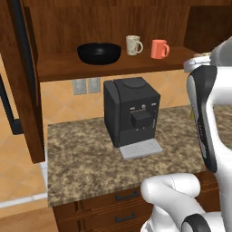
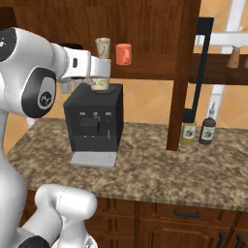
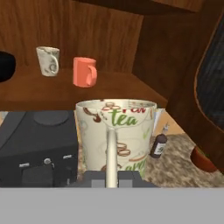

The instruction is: Gather all objects into one cabinet and sort the glasses and bowls to opposite sides.

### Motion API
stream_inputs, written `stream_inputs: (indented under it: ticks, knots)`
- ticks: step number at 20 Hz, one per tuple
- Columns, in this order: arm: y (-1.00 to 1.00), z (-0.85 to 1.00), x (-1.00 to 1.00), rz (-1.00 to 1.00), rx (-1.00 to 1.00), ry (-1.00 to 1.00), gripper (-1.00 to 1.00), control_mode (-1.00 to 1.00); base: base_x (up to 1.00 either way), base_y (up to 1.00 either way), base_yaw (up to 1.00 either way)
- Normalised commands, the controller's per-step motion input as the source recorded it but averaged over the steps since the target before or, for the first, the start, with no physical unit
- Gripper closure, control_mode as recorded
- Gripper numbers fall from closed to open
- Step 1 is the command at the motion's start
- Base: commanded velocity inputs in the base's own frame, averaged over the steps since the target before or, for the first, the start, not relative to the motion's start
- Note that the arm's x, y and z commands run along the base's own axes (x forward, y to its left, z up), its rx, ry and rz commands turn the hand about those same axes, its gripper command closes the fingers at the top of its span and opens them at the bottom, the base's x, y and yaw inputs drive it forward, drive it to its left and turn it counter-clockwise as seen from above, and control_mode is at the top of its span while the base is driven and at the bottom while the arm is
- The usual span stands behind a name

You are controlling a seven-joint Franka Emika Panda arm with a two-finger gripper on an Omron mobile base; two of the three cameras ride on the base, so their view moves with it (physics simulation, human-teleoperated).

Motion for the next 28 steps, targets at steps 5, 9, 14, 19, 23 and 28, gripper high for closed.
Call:
stream_inputs:
  ticks: [5,9,14,19,23,28]
  knots:
    - [-0.39,0.09,0.47,-0.2,0.12,0.0,1.0,-1.0,0.0,0.0,0.0]
    - [-0.36,-0.13,0.61,-0.07,0.16,0.0,1.0,-1.0,0.0,0.0,0.0]
    - [-0.04,-0.03,0.76,0.0,0.06,-0.04,1.0,-1.0,0.0,0.0,0.0]
    - [-0.01,0.01,0.31,0.0,0.0,-0.19,1.0,-1.0,0.0,0.0,0.0]
    - [-0.16,-0.04,0.26,0.05,0.0,-0.18,1.0,-1.0,0.0,0.0,0.0]
    - [-0.16,-0.02,0.26,0.03,-0.01,0.0,1.0,-1.0,0.0,0.0,0.0]
